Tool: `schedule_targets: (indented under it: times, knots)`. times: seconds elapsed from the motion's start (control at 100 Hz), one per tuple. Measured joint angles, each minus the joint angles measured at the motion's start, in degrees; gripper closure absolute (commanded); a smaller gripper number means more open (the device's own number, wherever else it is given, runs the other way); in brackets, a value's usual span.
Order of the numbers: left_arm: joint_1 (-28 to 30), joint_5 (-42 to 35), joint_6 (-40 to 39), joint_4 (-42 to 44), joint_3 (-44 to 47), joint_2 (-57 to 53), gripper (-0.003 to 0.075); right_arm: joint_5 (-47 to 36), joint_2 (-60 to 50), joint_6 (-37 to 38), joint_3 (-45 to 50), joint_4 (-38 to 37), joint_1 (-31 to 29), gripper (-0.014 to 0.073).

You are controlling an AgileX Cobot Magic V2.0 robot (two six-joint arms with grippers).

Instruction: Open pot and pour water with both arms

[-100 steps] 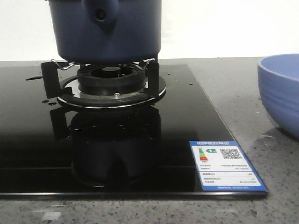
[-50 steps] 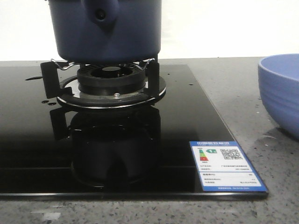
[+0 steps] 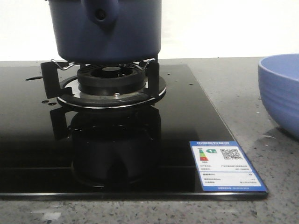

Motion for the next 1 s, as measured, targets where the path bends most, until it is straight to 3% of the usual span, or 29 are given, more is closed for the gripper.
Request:
schedule_targets:
  times: [0.09,0.24,0.33,0.72,1.0]
  knots:
    - [0.1,-1.0,-12.3,17.0,0.0,0.0,0.0741,0.0,0.0,0.0,0.0,0.0,0.0,0.0658]
    - [1.6,-0.6,-47.6,55.8,1.0,0.0,0.0741,0.0,0.0,0.0,0.0,0.0,0.0,0.0658]
    - [3.9,-0.4,-57.9,66.5,3.2,0.0,0.0741,0.0,0.0,0.0,0.0,0.1,0.0,0.0658]
    - [17.5,0.9,-67.6,71.9,14.3,0.0,0.0741,0.0,0.0,0.0,0.0,0.1,0.0,0.0658]
    - [18.4,8.8,-69.7,73.6,14.7,-1.5,0.0741,0.0,0.0,0.0,0.0,0.2,0.0,0.0658]
